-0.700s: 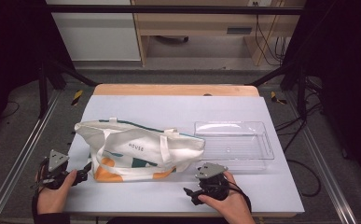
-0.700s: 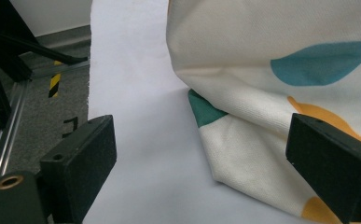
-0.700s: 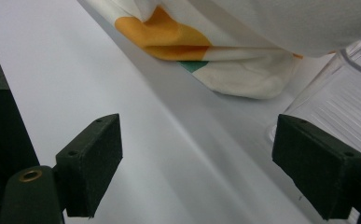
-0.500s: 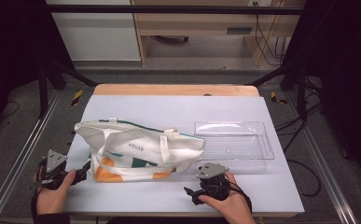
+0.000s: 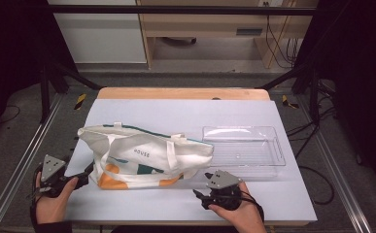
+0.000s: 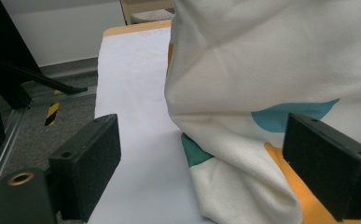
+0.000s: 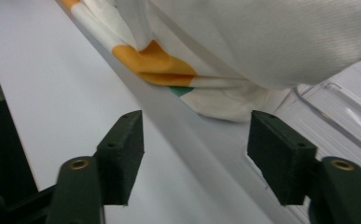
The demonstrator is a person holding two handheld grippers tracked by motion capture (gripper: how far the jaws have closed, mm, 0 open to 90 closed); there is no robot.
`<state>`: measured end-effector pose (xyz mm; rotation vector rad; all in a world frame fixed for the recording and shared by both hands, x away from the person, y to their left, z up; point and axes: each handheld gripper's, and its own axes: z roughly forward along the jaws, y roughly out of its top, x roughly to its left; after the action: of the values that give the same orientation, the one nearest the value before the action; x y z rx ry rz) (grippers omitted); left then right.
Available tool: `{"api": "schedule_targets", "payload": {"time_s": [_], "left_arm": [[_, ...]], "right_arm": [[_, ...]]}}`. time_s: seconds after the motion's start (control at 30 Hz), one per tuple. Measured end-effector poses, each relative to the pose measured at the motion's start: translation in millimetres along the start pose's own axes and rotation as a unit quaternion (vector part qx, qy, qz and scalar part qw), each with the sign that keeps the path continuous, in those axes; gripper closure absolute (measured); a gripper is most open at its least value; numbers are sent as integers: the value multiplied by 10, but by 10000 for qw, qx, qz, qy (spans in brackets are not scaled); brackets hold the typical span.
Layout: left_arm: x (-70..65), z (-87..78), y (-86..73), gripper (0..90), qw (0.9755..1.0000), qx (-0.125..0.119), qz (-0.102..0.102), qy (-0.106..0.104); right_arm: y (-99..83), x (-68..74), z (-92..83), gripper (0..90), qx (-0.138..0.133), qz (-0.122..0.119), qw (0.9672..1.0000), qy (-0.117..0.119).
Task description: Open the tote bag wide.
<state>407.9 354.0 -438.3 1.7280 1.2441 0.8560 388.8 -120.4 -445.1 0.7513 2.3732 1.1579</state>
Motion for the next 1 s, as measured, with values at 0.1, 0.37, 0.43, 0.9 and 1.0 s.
{"api": "schedule_targets", "payload": {"time_s": [0.1,0.37,0.43,0.9,1.0], "left_arm": [[4,-20,12,123,10000,-23,45,-9],[84,-149,60,179,9992,-368,-86,94],[103,-165,69,186,9992,-374,-76,99],[82,-408,962,338,9933,-749,654,-589],[52,-270,1196,359,9910,-572,868,-848]], "right_arm": [[8,-13,-44,453,-36,7,10000,53],[34,34,-120,597,-187,-106,9998,32],[43,23,-133,614,-231,-106,9997,49],[854,113,-347,676,-739,-510,9951,420],[1281,130,-280,683,-673,-834,9936,358]]}}
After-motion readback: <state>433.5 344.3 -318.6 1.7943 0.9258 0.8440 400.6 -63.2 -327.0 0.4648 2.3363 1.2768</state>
